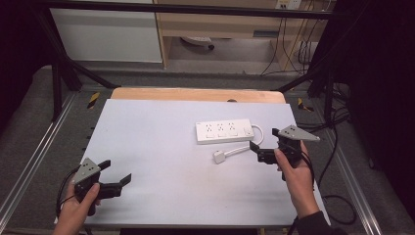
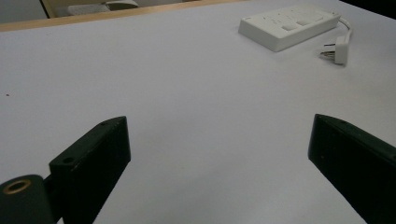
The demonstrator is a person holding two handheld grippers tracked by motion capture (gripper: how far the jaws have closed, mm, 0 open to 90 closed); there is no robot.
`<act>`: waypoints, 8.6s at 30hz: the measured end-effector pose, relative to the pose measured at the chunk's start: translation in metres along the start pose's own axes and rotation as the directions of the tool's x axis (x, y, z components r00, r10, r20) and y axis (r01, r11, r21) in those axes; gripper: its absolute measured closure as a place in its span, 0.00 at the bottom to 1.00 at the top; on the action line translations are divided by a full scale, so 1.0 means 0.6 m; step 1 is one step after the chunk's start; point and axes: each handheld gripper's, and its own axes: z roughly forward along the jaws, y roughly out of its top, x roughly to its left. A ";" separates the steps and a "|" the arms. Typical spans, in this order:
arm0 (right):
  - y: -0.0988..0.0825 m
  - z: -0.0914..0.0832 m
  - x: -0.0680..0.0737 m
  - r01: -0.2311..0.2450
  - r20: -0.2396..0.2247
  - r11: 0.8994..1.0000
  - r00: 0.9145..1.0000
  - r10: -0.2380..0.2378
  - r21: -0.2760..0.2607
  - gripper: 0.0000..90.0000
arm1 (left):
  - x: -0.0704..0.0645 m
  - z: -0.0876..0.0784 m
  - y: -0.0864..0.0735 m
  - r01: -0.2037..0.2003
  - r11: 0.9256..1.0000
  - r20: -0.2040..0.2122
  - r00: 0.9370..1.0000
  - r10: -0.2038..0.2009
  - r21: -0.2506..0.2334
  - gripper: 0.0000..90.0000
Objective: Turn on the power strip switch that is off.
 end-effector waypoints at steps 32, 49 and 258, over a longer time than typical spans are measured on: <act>0.037 0.053 -0.029 -0.019 0.047 0.999 0.999 0.017 0.041 0.05 | 0.001 -0.001 -0.001 0.001 1.000 -0.003 1.000 -0.001 0.002 0.06; 0.043 0.088 -0.045 -0.043 0.074 0.997 0.997 0.038 0.071 0.06 | 0.002 -0.002 -0.001 0.001 1.000 -0.008 1.000 -0.001 -0.001 0.06; -0.058 0.245 -0.019 -0.026 0.097 0.990 0.995 0.013 0.136 1.00 | -0.001 0.001 -0.003 -0.018 0.999 0.005 1.000 0.018 0.031 0.07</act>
